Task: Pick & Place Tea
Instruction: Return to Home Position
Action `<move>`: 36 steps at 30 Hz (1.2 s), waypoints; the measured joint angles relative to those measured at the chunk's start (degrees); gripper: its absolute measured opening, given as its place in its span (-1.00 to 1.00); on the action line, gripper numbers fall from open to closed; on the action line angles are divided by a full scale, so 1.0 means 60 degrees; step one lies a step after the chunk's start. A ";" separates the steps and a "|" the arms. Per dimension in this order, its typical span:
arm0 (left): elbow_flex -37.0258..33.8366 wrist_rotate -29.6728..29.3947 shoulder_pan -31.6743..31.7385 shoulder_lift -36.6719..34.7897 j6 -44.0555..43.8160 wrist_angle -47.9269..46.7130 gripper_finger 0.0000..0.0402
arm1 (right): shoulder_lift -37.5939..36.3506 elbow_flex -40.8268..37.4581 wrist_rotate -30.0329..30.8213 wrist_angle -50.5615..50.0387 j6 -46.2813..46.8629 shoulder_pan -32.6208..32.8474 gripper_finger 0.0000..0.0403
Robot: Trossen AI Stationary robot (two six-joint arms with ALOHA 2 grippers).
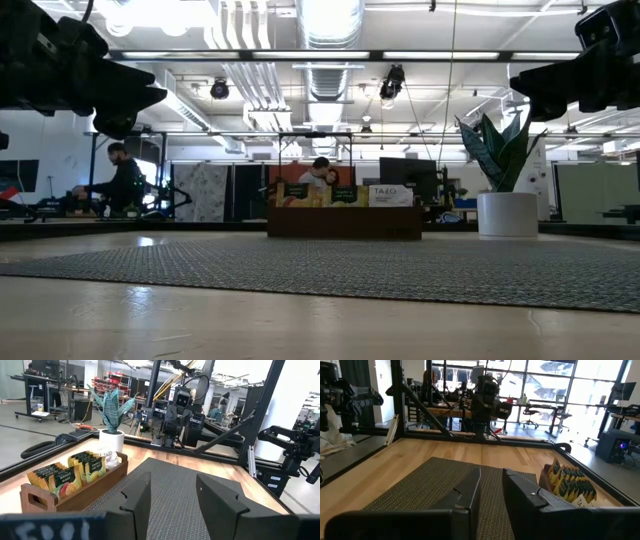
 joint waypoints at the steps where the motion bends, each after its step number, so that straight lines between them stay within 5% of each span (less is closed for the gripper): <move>1: 0.0000 0.0000 0.0000 0.0000 0.0004 0.0001 -0.25 | 0.0000 0.0000 -0.0001 0.0000 0.0000 0.0000 -0.60; 36: 0.0000 0.0011 0.0000 0.0004 0.0004 0.0038 -0.25 | 0.0004 0.0004 -0.0002 0.0000 -0.0003 0.0000 -0.61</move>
